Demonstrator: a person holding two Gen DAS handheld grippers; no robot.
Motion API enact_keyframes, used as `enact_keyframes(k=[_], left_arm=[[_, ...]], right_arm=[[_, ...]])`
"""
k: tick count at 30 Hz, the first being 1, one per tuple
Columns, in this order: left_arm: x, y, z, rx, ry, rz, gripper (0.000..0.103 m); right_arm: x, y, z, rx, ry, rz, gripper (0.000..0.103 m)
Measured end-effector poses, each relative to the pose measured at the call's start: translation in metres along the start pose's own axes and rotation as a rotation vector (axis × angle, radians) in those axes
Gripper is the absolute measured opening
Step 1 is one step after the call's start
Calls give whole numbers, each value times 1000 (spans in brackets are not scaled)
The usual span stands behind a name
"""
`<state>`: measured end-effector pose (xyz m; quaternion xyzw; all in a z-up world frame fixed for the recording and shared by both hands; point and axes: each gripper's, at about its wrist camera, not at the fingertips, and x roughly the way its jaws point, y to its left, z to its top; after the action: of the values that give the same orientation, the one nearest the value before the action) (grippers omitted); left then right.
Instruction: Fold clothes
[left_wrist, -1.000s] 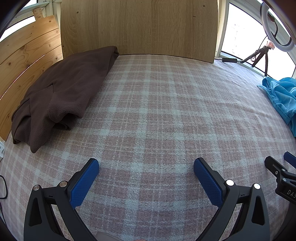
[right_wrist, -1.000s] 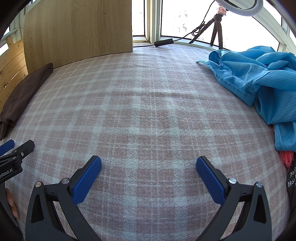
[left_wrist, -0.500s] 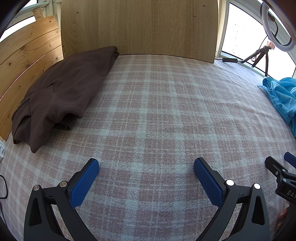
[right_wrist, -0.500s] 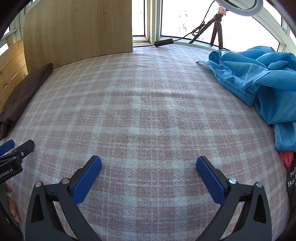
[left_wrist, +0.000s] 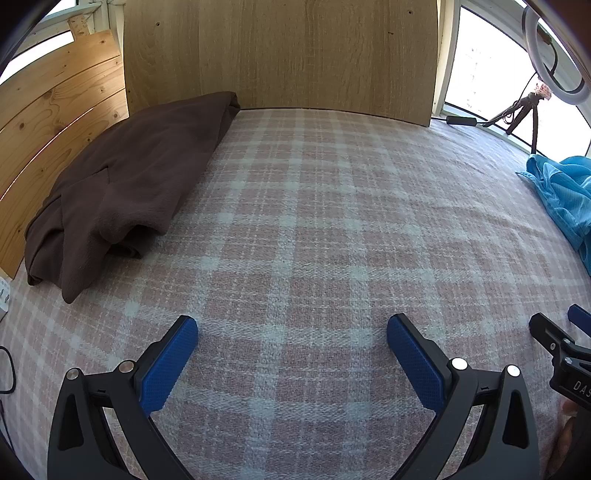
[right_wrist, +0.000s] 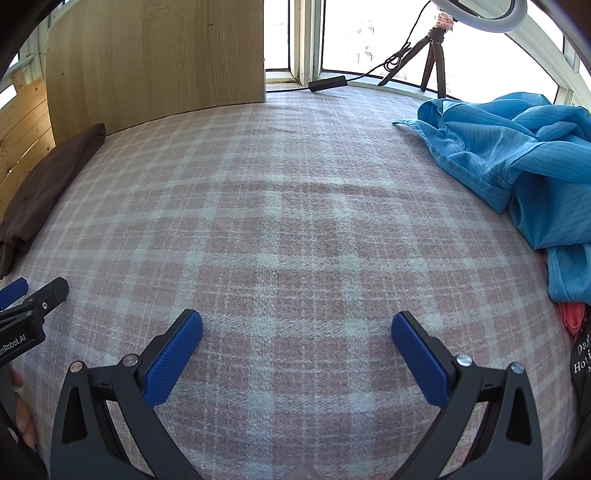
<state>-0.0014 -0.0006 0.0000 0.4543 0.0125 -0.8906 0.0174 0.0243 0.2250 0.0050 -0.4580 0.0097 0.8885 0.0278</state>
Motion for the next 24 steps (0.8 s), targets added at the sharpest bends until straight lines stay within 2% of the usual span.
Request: enact_keyframes(k=[5,8,16,21,24], left_arm=[[-1,-1,0,15,31,-19,102],[-8,0,0,20,54,-33,102],[-95,-10,10,112,-81,-60,102],[-160,-19,19,161,-180,-113,102],[-181,-28,27,189,-219,-157,102]], right_arm=[[3,-6,3,24,35,9,103],[-16,-16,2,59,12,24,103],[-112,-40,11,41,-162,-61,103],[-170,-49,23,44,-276,-107,103],[-199,-55,22,66,-318,-121,103]])
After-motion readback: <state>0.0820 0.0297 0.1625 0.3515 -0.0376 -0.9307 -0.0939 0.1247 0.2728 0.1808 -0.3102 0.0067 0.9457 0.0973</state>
